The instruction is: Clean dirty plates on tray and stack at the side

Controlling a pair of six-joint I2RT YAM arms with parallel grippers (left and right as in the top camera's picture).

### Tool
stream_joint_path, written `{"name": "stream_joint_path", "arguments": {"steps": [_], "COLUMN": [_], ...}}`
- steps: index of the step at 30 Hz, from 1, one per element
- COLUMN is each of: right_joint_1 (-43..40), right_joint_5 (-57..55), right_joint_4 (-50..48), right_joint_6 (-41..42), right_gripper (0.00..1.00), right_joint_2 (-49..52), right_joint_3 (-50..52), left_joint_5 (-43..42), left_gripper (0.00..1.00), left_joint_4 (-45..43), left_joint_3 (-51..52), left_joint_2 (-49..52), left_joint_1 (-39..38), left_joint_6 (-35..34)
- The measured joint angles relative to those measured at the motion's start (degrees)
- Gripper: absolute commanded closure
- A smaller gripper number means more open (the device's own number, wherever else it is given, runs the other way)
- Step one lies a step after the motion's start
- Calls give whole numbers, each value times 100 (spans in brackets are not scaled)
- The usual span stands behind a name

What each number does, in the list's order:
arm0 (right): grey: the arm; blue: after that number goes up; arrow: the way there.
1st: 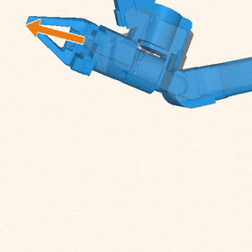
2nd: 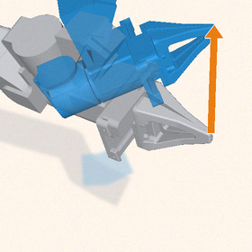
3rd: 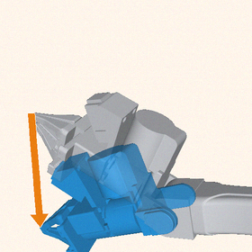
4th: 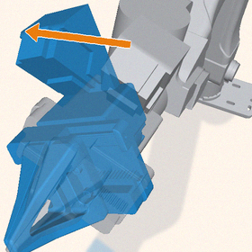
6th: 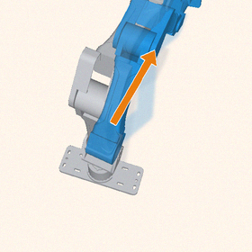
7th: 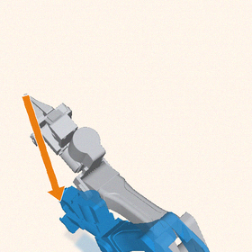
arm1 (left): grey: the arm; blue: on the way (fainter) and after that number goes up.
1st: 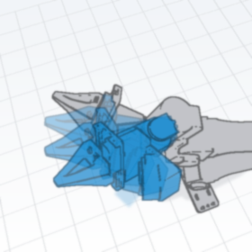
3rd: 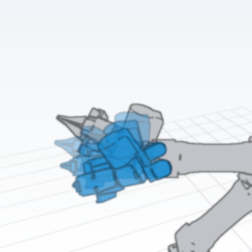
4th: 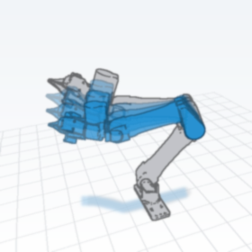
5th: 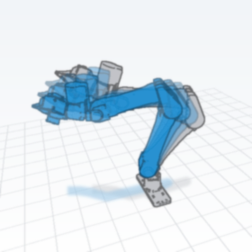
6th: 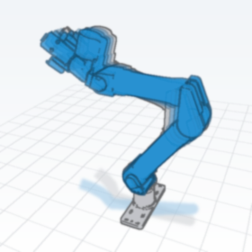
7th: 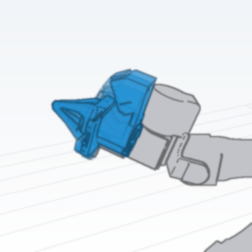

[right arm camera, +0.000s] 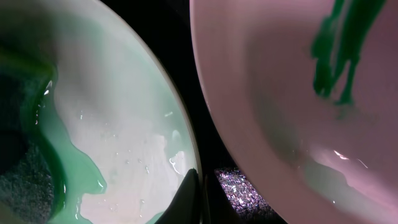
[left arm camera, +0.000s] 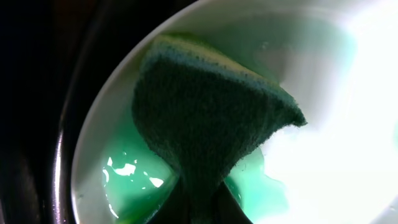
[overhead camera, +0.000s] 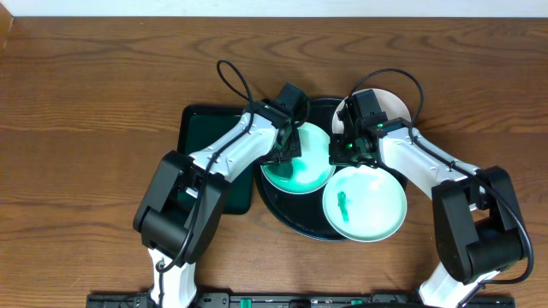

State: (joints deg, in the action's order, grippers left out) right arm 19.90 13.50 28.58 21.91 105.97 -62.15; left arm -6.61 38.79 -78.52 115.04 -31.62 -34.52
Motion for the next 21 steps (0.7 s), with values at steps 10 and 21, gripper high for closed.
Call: {"name": "stream_joint_path", "arguments": {"steps": [10, 21], "right_joint_1": [0, 0], "right_joint_5": [-15, -52], "right_joint_4": [9, 9], "right_joint_6": [0, 0], "right_gripper": [99, 99], "right_joint_2": [0, 0], "right_joint_3": [0, 0], "left_joint_5": [-297, -1222], "left_gripper": [93, 92], "left_joint_4": [-59, -101], "left_joint_3": [0, 0], "left_joint_2": [15, 26], "left_joint_1": [-37, -76], "left_joint_6": [2, 184]}}
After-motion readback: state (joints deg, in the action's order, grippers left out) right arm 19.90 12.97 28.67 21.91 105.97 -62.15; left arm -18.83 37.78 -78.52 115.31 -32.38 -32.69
